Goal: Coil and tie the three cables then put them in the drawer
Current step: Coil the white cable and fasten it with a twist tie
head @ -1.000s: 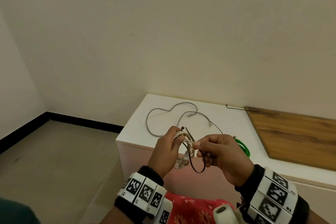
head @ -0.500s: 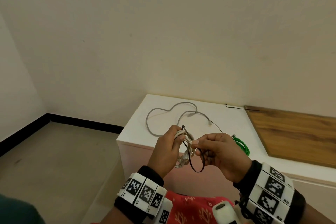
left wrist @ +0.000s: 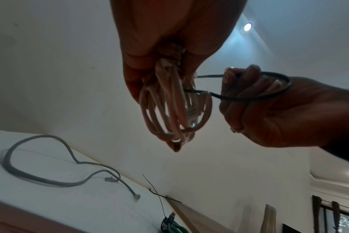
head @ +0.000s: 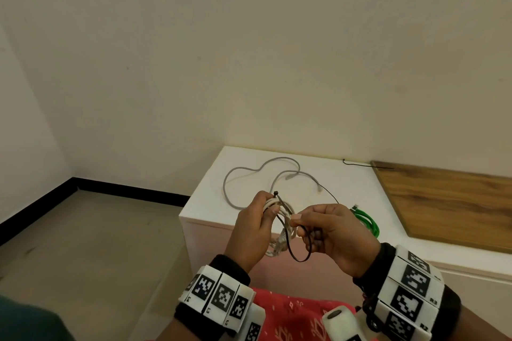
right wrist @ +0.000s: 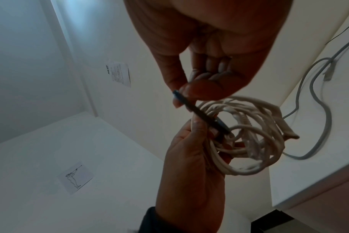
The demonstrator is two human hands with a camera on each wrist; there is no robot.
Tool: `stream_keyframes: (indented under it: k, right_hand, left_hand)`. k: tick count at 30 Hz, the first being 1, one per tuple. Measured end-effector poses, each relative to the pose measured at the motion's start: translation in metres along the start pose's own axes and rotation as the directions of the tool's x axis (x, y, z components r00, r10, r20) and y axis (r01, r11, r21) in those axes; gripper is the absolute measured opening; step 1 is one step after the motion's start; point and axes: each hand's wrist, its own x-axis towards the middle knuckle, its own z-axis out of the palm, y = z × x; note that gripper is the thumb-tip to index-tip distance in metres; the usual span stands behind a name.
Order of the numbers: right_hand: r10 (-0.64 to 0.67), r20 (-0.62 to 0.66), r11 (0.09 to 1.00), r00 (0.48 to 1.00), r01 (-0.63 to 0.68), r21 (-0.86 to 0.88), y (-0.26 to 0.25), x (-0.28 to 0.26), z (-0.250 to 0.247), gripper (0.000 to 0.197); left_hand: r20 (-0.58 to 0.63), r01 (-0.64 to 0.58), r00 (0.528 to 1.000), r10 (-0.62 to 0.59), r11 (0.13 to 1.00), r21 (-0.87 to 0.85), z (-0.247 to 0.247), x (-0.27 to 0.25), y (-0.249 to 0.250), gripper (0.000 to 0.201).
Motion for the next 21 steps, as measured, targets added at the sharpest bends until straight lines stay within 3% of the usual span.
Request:
stream_keyframes:
  k: [21]
  right_hand:
    - [0.008,0.004,1.000,1.000,-0.008,0.030,0.0029,0.0003,0.0031,0.015]
  left_hand:
    - [0.009,0.012,1.000,-0.012,1.000,0.013,-0.0044,-0.0070,-0.0017,0.007]
